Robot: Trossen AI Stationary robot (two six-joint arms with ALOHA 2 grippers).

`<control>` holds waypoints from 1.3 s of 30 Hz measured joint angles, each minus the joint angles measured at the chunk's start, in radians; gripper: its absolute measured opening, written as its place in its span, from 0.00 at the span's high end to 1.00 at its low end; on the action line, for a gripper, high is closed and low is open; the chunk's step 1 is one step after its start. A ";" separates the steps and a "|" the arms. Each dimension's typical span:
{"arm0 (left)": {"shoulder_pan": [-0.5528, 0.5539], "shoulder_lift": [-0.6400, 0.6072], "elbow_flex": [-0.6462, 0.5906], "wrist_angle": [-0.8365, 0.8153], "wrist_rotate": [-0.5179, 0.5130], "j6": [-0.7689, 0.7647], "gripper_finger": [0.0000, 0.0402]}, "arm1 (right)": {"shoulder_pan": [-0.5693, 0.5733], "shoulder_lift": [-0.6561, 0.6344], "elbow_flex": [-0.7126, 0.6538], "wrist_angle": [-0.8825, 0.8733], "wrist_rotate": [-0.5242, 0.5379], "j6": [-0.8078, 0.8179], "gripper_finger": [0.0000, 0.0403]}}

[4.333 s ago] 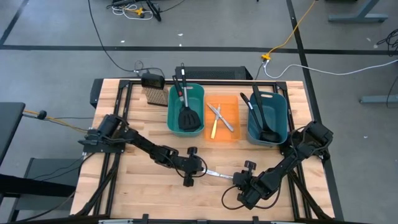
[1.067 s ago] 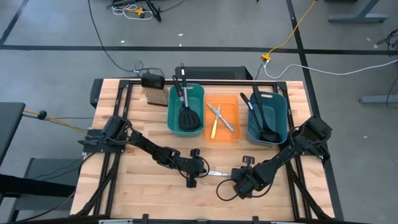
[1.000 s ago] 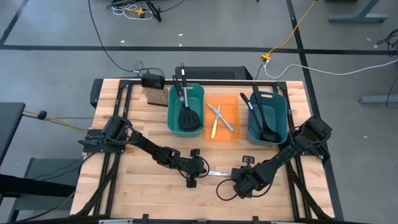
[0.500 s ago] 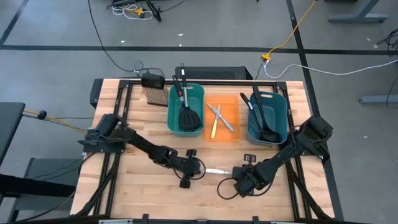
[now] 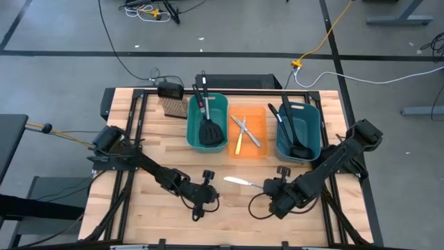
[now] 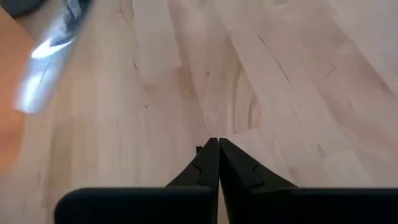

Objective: Pick & Place Kitchen Items
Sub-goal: Put the silver table knife into the orange bin

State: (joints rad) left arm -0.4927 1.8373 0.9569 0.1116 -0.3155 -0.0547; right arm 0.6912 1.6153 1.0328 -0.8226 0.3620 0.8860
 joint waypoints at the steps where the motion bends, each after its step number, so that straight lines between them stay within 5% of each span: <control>1: -0.006 -0.006 0.000 -0.005 -0.009 0.001 0.98 | 0.007 -0.016 0.000 -0.004 0.015 0.009 0.78; 9: -0.052 -0.169 -0.135 0.077 -0.099 0.039 0.99 | 0.088 -0.153 0.000 -0.046 0.194 0.054 0.78; 27: -0.014 -1.041 -0.628 0.226 -0.160 0.025 0.99 | 0.088 -0.448 -0.067 0.140 0.474 -0.286 0.78; 33: 0.043 -1.233 -0.761 0.179 -0.163 -0.023 0.99 | 0.074 -0.545 -0.131 0.363 0.518 -0.512 0.78; 39: 0.069 -1.330 -0.850 0.181 -0.167 -0.038 0.99 | 0.015 -0.721 -0.255 0.736 0.430 -0.840 0.78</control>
State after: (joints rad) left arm -0.4234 0.5078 0.1065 0.2924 -0.4821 -0.0932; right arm 0.7066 0.8941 0.7776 -0.0866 0.7920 0.0462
